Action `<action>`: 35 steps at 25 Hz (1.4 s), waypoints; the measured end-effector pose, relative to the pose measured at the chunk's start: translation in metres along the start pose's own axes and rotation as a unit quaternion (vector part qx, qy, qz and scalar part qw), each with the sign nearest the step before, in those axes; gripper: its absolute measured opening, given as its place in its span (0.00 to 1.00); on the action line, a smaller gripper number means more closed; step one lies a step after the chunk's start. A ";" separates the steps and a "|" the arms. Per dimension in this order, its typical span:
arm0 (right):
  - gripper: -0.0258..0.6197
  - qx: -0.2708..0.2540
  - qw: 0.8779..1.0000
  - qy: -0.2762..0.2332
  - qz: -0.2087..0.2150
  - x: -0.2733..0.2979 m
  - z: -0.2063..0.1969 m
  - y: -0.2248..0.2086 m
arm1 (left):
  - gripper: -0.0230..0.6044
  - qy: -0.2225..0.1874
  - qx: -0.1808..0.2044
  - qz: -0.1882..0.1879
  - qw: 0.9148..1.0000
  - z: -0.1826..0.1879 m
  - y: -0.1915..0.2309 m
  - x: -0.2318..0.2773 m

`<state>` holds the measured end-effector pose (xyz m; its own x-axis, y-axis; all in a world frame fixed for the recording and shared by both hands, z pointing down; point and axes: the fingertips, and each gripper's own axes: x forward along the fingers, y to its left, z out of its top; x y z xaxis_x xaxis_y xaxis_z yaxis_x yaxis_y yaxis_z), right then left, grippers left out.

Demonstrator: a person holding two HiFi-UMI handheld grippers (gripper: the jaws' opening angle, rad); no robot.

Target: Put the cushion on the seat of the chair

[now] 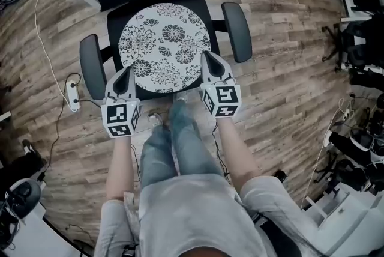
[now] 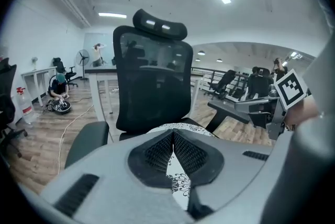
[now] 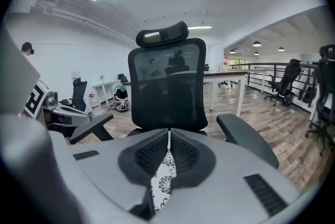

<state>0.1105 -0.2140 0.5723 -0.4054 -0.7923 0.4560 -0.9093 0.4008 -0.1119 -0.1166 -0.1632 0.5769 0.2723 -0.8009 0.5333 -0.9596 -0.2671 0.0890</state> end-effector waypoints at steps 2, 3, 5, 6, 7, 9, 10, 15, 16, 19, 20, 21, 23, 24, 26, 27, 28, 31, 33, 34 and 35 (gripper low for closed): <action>0.07 0.005 1.000 -0.009 -0.001 -0.011 0.010 0.007 | 0.05 -0.009 0.013 -0.007 1.000 0.012 -0.004 -0.012; 0.07 0.007 1.000 -0.013 -0.002 -0.018 0.014 0.011 | 0.05 -0.015 0.014 -0.011 1.000 0.017 -0.006 -0.018; 0.07 0.010 1.000 -0.021 -0.003 -0.031 0.022 0.016 | 0.05 -0.029 0.006 -0.017 0.999 0.028 -0.009 -0.031; 0.07 0.011 1.000 -0.024 -0.002 -0.037 0.025 0.018 | 0.05 -0.036 0.002 -0.018 0.999 0.033 -0.009 -0.037; 0.07 0.011 1.000 -0.026 -0.001 -0.044 0.028 0.020 | 0.05 -0.043 0.001 -0.015 0.999 0.038 -0.009 -0.044; 0.07 0.009 0.999 -0.031 -0.002 -0.056 0.036 0.026 | 0.05 -0.052 0.008 -0.011 0.999 0.048 -0.008 -0.058; 0.07 0.008 0.999 -0.035 -0.005 -0.062 0.041 0.029 | 0.05 -0.056 0.012 -0.010 0.998 0.053 -0.008 -0.064; 0.07 0.006 0.998 -0.062 -0.016 -0.088 0.071 0.034 | 0.05 -0.084 0.029 -0.016 0.996 0.083 -0.013 -0.090; 0.07 0.006 0.998 -0.068 -0.018 -0.092 0.078 0.036 | 0.05 -0.091 0.031 -0.019 0.995 0.090 -0.015 -0.095; 0.07 0.008 0.996 -0.083 -0.020 -0.108 0.094 0.043 | 0.05 -0.111 0.048 -0.023 0.992 0.109 -0.021 -0.115; 0.07 0.008 0.996 -0.088 -0.021 -0.113 0.098 0.044 | 0.05 -0.119 0.055 -0.023 0.991 0.115 -0.023 -0.121; 0.07 0.007 0.995 -0.092 -0.022 -0.118 0.103 0.046 | 0.05 -0.126 0.059 -0.022 0.990 0.121 -0.025 -0.127; 0.07 0.003 0.995 -0.100 -0.024 -0.129 0.110 0.050 | 0.05 -0.139 0.049 -0.022 0.989 0.130 -0.026 -0.138; 0.07 -0.001 0.994 -0.104 -0.025 -0.134 0.114 0.052 | 0.05 -0.145 0.038 -0.023 0.988 0.134 -0.026 -0.143; 0.07 -0.010 0.993 -0.112 -0.026 -0.144 0.121 0.057 | 0.05 -0.160 0.023 -0.024 0.987 0.143 -0.025 -0.154; 0.07 -0.015 0.993 -0.117 -0.026 -0.149 0.125 0.060 | 0.05 -0.166 0.021 -0.023 0.986 0.147 -0.025 -0.159; 0.07 -0.021 0.992 -0.121 -0.026 -0.153 0.129 0.062 | 0.05 -0.172 0.022 -0.022 0.985 0.152 -0.025 -0.164; 0.07 -0.031 0.990 -0.137 -0.024 -0.168 0.140 0.069 | 0.05 -0.189 0.026 -0.022 0.981 0.163 -0.029 -0.181; 0.07 -0.034 0.988 -0.148 -0.022 -0.178 0.146 0.074 | 0.05 -0.199 0.029 -0.023 0.979 0.169 -0.032 -0.192; 0.07 -0.036 0.987 -0.153 -0.021 -0.183 0.149 0.077 | 0.05 -0.203 0.031 -0.022 0.978 0.171 -0.033 -0.197; 0.07 -0.039 0.986 -0.158 -0.020 -0.188 0.152 0.079 | 0.05 -0.208 0.033 -0.022 0.977 0.174 -0.034 -0.202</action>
<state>0.1006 -0.1034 0.3430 -0.3891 -0.9073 0.1596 -0.9203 0.3903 -0.0250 -0.1261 -0.0855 0.3202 0.3323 -0.9326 0.1411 -0.9431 -0.3297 0.0423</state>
